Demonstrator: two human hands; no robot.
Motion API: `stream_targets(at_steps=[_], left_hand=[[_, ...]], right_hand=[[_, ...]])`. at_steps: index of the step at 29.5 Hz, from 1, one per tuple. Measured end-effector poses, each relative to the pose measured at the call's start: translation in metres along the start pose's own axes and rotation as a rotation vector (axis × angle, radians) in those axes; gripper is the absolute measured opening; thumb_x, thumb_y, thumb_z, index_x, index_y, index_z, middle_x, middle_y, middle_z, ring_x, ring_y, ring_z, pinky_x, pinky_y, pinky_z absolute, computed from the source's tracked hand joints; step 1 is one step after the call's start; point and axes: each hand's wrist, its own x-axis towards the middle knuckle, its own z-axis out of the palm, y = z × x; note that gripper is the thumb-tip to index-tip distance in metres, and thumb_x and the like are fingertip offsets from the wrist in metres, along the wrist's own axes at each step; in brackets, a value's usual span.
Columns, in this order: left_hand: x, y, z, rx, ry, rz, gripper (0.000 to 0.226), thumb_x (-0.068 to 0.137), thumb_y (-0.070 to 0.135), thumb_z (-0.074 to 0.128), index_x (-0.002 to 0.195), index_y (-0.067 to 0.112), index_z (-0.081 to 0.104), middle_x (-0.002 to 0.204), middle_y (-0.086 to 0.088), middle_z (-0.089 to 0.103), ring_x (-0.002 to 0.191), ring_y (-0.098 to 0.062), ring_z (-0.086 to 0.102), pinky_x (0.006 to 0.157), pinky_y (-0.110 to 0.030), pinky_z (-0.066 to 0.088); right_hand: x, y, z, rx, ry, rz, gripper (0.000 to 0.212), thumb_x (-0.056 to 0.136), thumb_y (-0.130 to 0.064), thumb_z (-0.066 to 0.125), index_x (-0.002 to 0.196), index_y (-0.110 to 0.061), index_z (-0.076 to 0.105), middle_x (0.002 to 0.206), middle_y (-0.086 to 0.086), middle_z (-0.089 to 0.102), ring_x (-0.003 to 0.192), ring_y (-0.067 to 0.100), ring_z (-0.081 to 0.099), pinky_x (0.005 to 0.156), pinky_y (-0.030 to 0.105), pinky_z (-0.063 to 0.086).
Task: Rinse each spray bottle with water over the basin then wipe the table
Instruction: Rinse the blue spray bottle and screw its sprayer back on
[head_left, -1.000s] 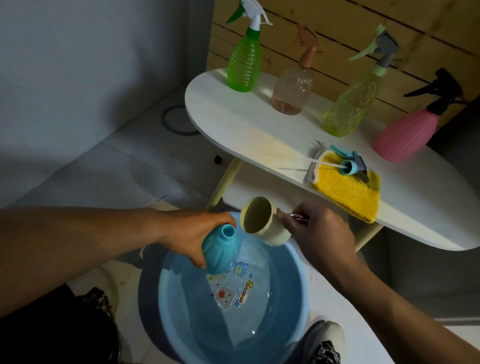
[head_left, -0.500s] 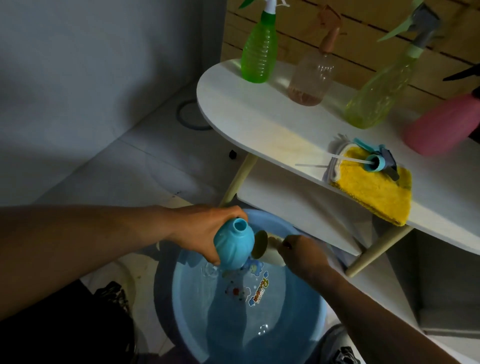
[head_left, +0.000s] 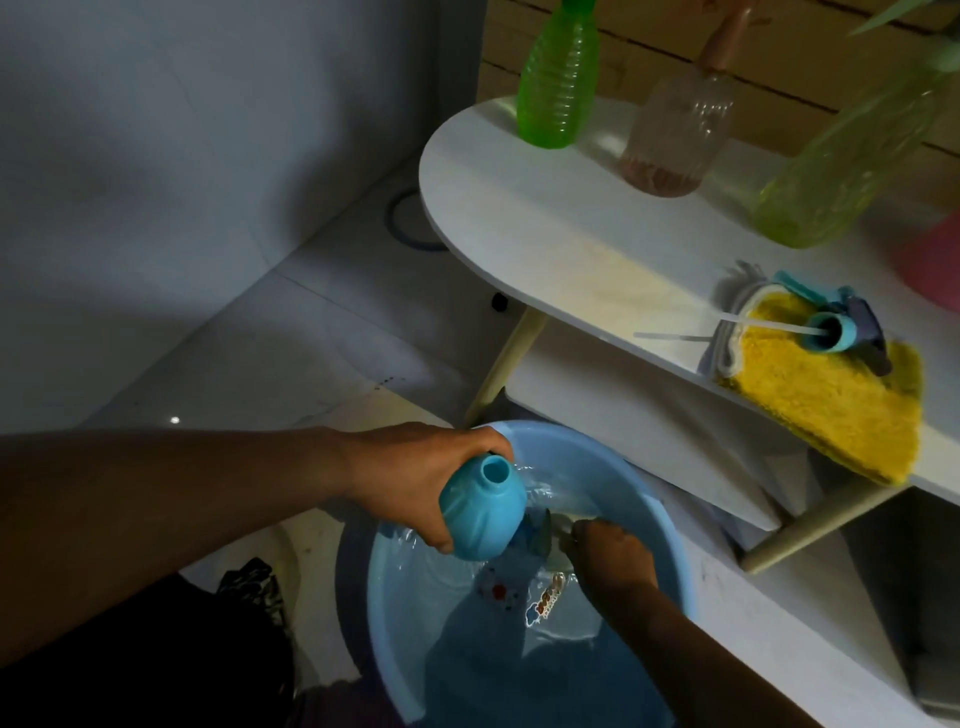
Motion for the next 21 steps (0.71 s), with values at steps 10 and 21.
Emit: stream_targets(at_steps=[10,21], left_hand=[[-0.003,-0.001,-0.005,0.001,-0.009,-0.007,0.081,0.072,0.029,0.088,0.129,0.052,0.034,0.109,0.022,0.052,0.087,0.005,0.059,0.057,-0.011,0.044],[-0.010,-0.007,-0.009,0.072,0.039,0.041,0.085,0.067,0.033,0.091,0.127,0.051,0.034,0.118,0.021,0.054,0.102,-0.005,0.056,0.071,-0.021,0.047]], right_hand=[[0.009,-0.001,-0.006,0.360,-0.044,0.170,0.029,0.102,-0.040,0.052,0.102,-0.017,0.070,0.101,0.006,0.072,0.094,0.026,0.069,0.084,0.036,0.056],[-0.022,0.020,-0.079,0.828,0.068,0.167,0.032,0.084,-0.040,0.080,0.076,-0.010,0.073,0.060,-0.002,0.063,0.059,0.013,0.053,0.060,0.031,0.041]])
